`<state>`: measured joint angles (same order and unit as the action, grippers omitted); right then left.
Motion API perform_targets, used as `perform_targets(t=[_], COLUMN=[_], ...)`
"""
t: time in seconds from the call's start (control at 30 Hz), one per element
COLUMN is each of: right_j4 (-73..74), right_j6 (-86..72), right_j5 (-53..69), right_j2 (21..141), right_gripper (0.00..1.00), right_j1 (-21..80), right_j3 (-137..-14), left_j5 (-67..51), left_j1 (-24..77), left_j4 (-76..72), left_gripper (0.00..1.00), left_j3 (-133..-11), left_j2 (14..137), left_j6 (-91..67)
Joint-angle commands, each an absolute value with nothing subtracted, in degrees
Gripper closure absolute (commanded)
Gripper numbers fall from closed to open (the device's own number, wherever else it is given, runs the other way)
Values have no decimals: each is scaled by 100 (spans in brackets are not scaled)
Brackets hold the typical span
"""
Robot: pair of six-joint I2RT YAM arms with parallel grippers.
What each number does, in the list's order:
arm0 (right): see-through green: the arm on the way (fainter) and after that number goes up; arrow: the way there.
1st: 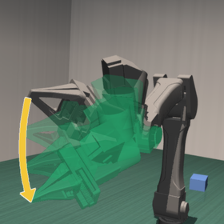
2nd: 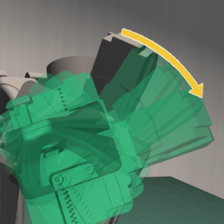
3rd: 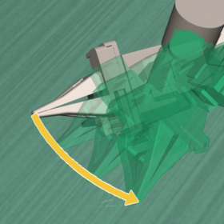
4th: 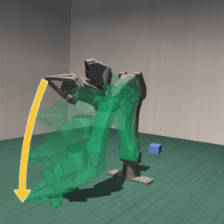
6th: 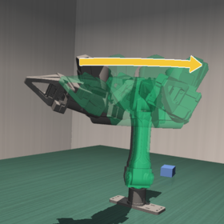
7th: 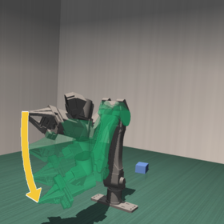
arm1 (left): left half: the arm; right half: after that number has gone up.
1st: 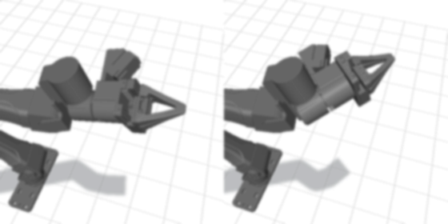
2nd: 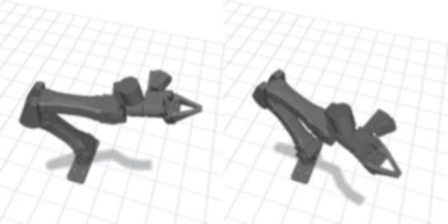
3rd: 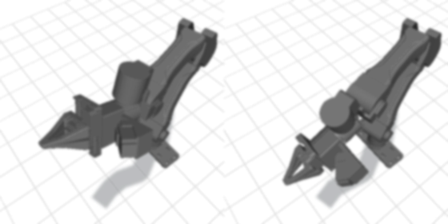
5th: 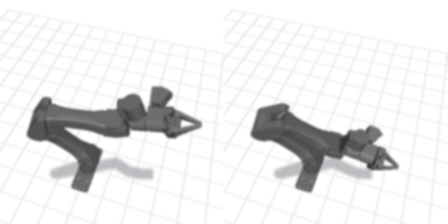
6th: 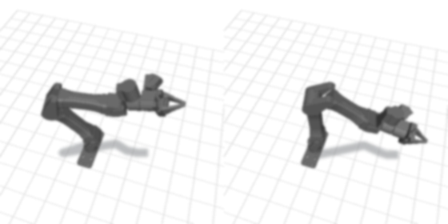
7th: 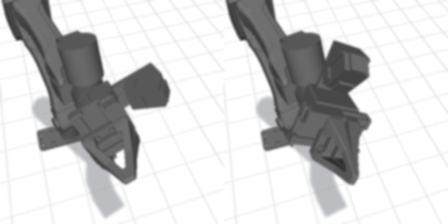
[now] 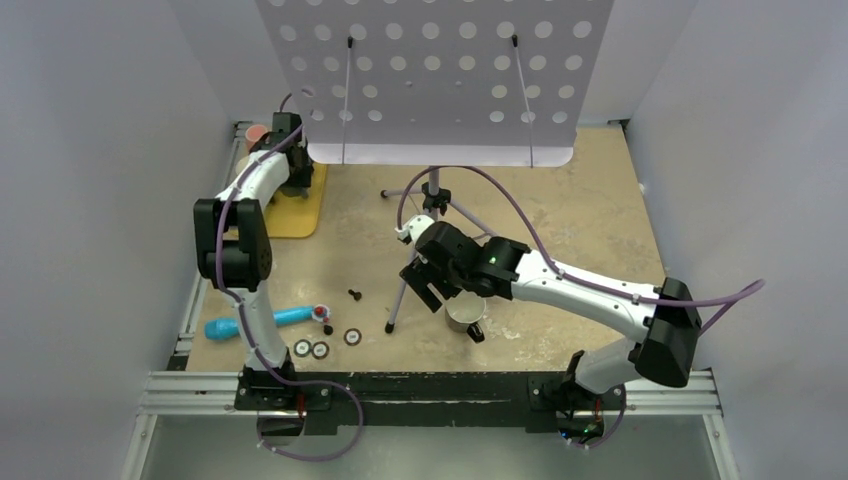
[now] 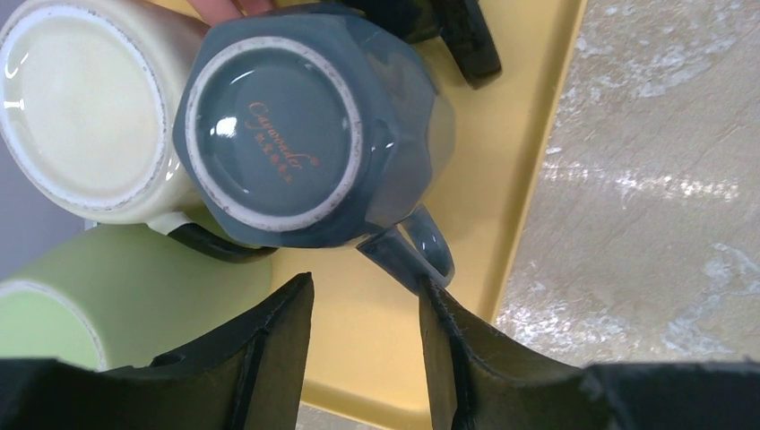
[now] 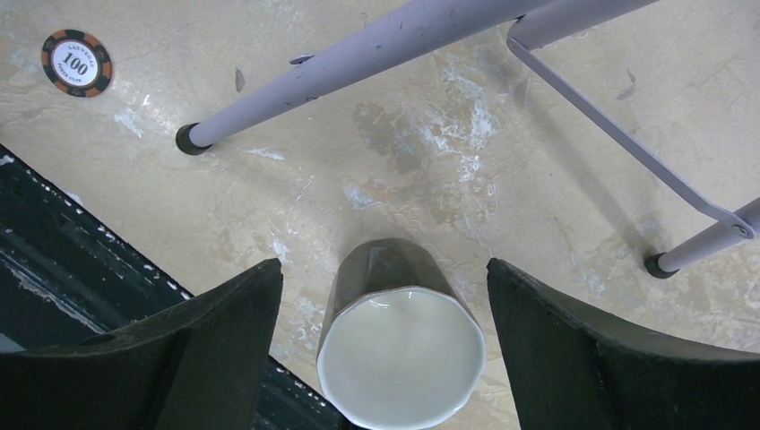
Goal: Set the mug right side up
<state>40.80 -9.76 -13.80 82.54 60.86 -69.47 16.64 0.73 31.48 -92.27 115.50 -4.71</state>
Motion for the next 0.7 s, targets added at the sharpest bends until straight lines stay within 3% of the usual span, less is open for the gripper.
perform_targets(t=[0.0, 0.2, 0.37, 0.47, 0.57, 0.67], right_j4=[3850, 3830, 3774, 3812, 3810, 3825], right_j6=[-856, -830, -792, -792, -787, -751], right_j5=[-1285, -1248, -1239, -1234, -1210, -1212], right_j2=[7928, 7849, 7878, 7903, 7914, 7960], right_gripper=[14, 14, 13, 14, 14, 14], right_j1=[6126, 6125, 6126, 6126, 6126, 6126], right_j3=[-6912, -6849, -6828, -6829, -6820, -6897], left_j5=[1754, 1433, 427, 49, 68, 496], left_j1=[-184, -426, -430, -388, -243, -202], left_j4=[3533, 3369, 3468, 3440, 2925, 2935], left_gripper=[49, 53, 39, 38, 26, 24], left_j3=[-9093, -8787, -8963, -8829, -8336, -8593], left_j2=[11412, 11095, 11189, 11016, 10611, 10808], left_j6=[-143, 204, 497, 367, 96, -436])
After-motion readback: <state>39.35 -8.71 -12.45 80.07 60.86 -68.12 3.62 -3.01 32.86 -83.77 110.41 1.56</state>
